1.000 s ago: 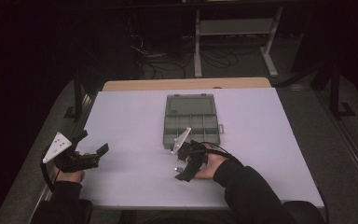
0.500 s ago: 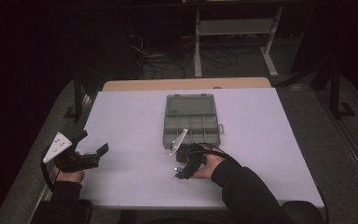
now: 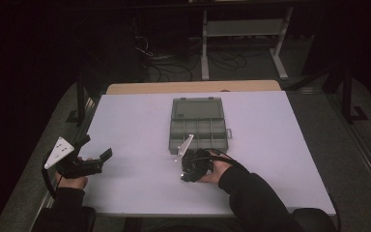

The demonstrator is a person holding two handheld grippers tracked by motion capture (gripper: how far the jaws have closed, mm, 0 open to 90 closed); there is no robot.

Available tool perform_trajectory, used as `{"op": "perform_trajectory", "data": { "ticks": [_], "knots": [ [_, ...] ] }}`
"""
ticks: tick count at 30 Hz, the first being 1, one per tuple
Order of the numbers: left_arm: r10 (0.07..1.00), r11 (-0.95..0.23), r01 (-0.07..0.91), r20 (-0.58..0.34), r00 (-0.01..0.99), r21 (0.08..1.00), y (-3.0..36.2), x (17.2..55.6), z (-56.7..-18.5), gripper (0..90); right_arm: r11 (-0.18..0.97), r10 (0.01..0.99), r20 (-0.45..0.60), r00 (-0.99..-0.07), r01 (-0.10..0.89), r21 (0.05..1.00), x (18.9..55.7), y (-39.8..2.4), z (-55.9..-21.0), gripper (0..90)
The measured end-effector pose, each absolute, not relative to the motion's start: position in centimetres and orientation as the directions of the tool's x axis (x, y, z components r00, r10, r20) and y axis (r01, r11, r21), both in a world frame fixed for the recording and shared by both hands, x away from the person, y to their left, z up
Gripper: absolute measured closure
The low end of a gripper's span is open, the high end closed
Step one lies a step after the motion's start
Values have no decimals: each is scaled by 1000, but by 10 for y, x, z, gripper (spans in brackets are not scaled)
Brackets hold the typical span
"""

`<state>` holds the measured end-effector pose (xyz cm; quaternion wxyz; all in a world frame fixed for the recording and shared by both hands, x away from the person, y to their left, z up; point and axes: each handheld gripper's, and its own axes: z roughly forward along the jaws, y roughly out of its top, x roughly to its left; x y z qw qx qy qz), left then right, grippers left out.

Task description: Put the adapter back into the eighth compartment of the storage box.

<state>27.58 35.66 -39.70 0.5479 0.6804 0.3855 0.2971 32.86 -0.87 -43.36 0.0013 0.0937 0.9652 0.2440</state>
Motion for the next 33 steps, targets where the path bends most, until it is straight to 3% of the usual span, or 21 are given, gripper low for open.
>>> {"op": "perform_trajectory", "data": {
  "ticks": [5, 33],
  "knots": [
    [850, -102, 199, -19, 526, 975, 357, 276, -397, 0, 862, 187, 31, -982, 179, 474, 329, -9, -434, 745],
    [852, -100, 200, -21, 524, 975, 357, 276, -397, 0, 832, 213, 49, -976, 208, 515, 336, -23, -419, 749]
  ]
}}
